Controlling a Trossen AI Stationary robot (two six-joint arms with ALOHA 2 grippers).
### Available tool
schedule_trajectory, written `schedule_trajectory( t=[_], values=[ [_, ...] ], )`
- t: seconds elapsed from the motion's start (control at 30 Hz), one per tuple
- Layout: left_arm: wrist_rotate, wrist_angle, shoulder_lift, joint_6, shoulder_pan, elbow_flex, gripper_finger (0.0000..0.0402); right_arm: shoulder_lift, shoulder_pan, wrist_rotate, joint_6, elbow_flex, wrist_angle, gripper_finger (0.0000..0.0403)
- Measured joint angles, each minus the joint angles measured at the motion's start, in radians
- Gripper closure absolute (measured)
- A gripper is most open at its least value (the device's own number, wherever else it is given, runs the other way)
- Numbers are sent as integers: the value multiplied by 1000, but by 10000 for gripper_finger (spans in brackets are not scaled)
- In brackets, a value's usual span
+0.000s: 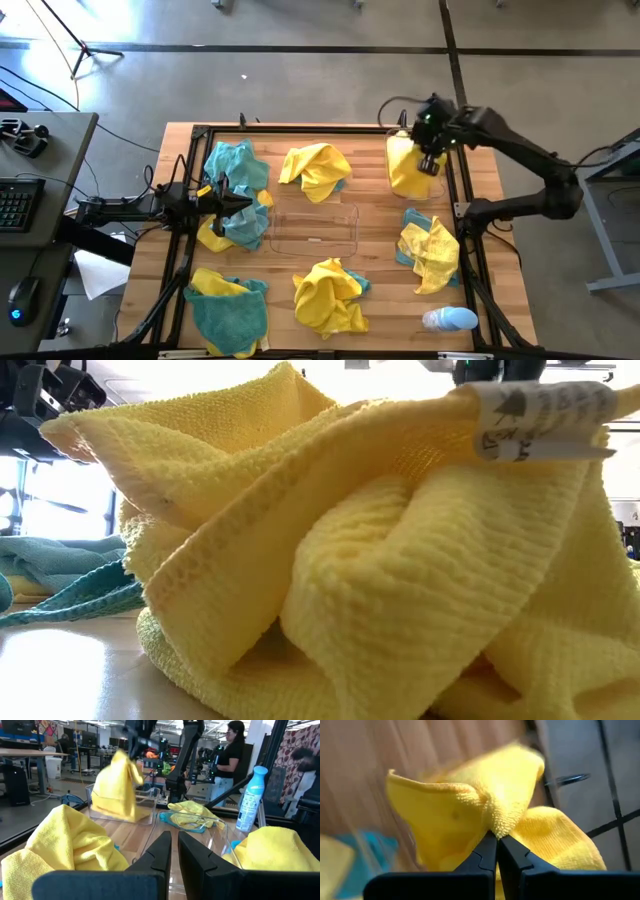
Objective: Sort microfiber towel by color & place in baskets
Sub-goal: Put the yellow towel into the top transparent bin
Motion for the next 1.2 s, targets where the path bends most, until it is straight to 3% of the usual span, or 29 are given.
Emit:
schedule_trajectory(
  t=[0.2, 0.53, 0.8, 1.03, 1.2],
  values=[
    [0, 0, 0, 0, 0, 0, 381, 0, 6, -42, -192, -244, 188, 403],
    [0, 0, 0, 0, 0, 0, 381, 0, 15, -95, -397, -475, 466, 403],
    [0, 0, 0, 0, 0, 0, 381, 50, 8, -178, -356, -532, 564, 403],
    [0, 0, 0, 0, 0, 0, 381, 56, 8, -136, -228, -531, 588, 403],
    [0, 0, 0, 0, 0, 0, 381, 49, 8, -134, -229, -531, 534, 403]
  ],
)
